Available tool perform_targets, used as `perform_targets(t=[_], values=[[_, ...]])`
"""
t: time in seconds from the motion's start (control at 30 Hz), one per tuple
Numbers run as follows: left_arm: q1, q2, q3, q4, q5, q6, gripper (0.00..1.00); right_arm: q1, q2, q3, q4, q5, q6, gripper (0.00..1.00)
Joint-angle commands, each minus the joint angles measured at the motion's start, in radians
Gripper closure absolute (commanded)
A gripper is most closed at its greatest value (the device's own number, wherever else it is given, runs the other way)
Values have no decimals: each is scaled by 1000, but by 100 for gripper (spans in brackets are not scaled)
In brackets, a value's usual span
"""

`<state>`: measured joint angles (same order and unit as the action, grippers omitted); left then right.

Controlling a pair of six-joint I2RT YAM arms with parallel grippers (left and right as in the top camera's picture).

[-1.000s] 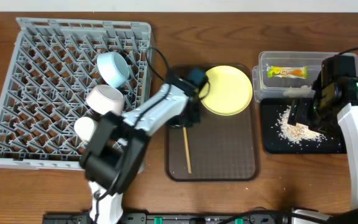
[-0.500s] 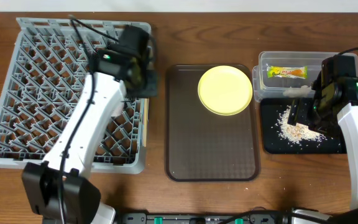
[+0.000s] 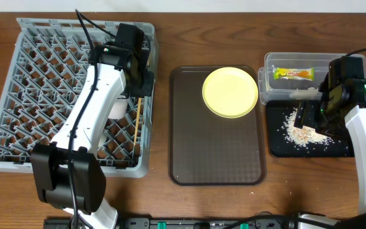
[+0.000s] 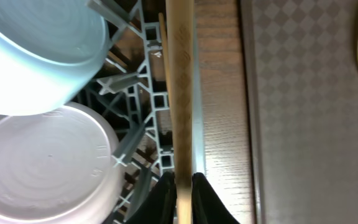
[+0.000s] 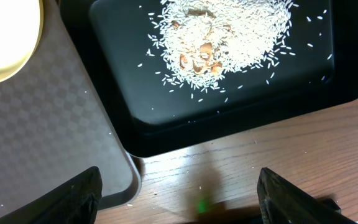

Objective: Sort waste into correct bins and load items into the dishwasher
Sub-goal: 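Carry the second chopstick left and drop it into the rack, then reach the left gripper to the yellow plate edge and grasp it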

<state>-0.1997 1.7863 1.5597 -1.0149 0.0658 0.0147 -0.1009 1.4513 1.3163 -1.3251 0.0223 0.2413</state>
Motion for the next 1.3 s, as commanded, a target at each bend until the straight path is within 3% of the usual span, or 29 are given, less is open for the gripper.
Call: perform_targets(t=[0.0,0.03,0.17,0.33,0.6,0.77,1.27], values=[[6,6,2,0,-33,18,75,-14,-13,7,-1,-1,-11,22],[6,6,2,0,-32,18,67,-14,-13,7,0,-1,-11,22],[3,6,2,-3,-22,10,66,-14,-13,7,0,-1,-11,22],[-57,2,2,3,73,-15,49,-14,-13,7,1,-1,-11,21],[-276,8,1,138,76,20,43,-14,-13,7,5,-1,-11,21],[-422,17,-22,308,-32,43,38,-14,-13,7,3,-1,-11,22],[-612,257,-23,486,-36,206,32,-14,-13,7,0,-1,-11,21]])
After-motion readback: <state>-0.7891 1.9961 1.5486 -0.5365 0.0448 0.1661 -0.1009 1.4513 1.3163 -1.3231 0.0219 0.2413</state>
